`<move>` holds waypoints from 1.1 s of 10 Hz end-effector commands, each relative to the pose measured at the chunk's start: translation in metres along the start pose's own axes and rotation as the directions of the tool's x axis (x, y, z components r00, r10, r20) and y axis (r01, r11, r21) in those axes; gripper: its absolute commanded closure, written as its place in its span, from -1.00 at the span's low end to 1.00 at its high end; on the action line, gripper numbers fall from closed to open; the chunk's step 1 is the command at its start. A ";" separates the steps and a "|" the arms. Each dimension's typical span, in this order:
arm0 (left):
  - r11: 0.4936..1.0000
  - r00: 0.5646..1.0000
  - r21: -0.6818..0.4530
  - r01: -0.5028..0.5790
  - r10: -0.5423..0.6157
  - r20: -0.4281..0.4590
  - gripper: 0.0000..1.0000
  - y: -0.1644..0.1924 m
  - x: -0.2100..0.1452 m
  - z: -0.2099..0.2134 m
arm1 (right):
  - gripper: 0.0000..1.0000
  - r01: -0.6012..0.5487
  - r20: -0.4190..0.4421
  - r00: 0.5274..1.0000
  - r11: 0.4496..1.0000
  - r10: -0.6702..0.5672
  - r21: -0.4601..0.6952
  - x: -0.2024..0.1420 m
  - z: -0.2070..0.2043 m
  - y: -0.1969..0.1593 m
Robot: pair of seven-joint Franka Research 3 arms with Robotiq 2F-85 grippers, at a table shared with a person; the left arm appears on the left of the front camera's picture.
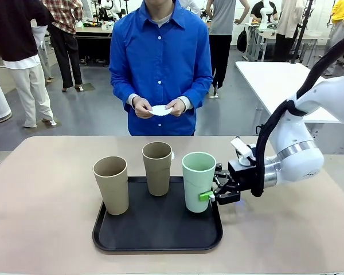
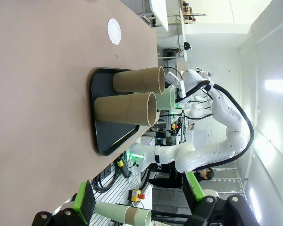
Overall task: Place coasters on the table and set cups on them.
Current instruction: Pick up one Reusable plastic cup and place it on a coaster set by the human.
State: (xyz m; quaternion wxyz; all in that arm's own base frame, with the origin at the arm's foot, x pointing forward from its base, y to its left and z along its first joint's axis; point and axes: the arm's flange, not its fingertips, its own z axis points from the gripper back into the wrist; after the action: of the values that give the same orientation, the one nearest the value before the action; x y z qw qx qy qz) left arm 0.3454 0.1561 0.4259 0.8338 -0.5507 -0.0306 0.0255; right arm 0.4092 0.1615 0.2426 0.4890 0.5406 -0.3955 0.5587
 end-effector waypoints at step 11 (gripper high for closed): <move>1.000 1.000 -0.003 0.004 -0.004 0.004 -1.00 -0.001 0.000 0.002 | -0.66 0.007 -0.011 1.000 0.966 -0.010 -0.257 0.186 0.039 0.020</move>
State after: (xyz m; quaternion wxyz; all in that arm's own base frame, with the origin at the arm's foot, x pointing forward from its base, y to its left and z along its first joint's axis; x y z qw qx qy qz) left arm 0.3456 0.1560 0.4258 0.8338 -0.5506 -0.0304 0.0255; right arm 0.3910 0.1361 0.4221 0.5433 0.4828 -0.4471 0.5214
